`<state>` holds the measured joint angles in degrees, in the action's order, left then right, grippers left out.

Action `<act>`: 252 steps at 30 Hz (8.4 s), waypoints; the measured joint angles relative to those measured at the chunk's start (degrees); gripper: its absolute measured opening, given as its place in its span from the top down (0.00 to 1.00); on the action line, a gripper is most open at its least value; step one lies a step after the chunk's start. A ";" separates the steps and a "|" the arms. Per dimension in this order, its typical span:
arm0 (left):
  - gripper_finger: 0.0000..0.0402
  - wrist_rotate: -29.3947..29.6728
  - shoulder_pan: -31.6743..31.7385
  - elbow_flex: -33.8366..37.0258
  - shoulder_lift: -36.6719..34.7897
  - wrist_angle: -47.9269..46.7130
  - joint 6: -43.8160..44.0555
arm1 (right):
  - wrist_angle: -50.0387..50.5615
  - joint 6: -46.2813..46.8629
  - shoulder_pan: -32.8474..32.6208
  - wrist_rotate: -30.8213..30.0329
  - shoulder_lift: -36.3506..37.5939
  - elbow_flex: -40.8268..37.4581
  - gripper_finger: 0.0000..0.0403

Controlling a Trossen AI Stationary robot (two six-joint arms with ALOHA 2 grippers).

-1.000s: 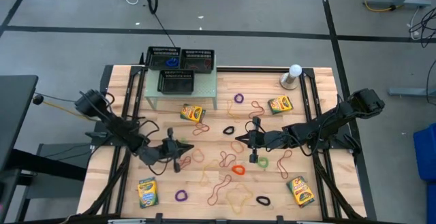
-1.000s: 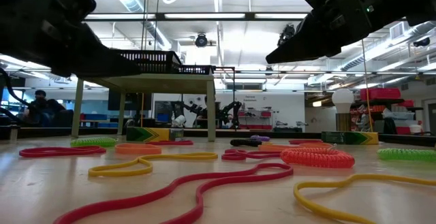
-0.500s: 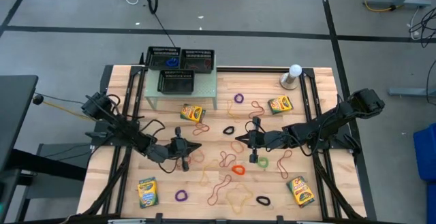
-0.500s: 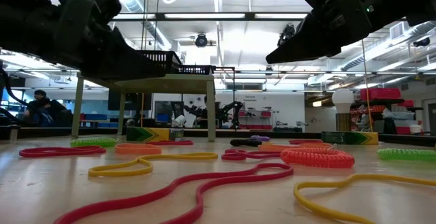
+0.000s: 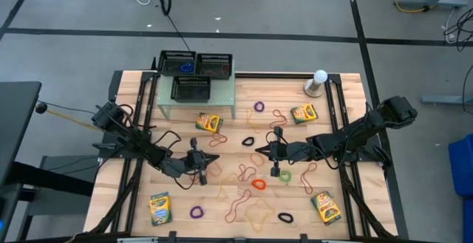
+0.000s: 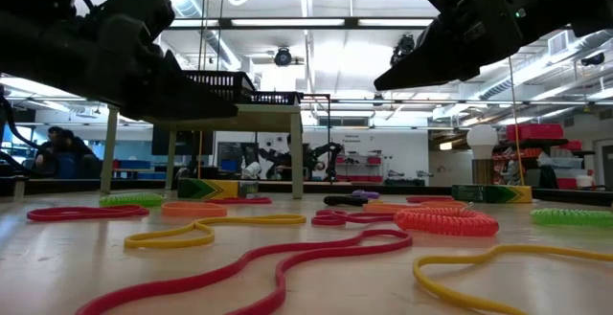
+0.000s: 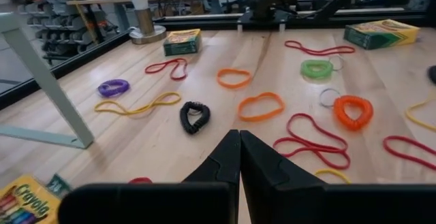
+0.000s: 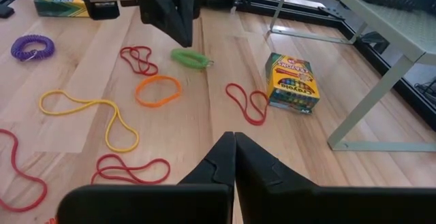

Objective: Pick & Place Office Desk Supplies
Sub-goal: Put the yellow crayon box into the bottom black bin

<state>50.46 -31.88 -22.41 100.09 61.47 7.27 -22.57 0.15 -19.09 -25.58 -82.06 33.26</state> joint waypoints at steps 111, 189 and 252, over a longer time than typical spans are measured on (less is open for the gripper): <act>0.97 -4.22 0.09 -0.24 -0.03 0.07 0.42 | 58.47 29.54 53.43 8.00 24.27 -6.33 1.00; 0.97 -4.22 0.09 -0.24 -0.04 0.07 0.42 | 72.78 15.42 -4.20 -41.21 -31.26 35.71 1.00; 0.97 -4.23 0.09 -0.25 -0.04 0.08 0.42 | 70.69 24.07 -10.49 -33.39 -17.48 35.67 0.70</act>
<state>46.23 -31.79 -22.66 100.05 61.55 7.68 48.12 24.22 -29.58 -58.97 -99.54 68.93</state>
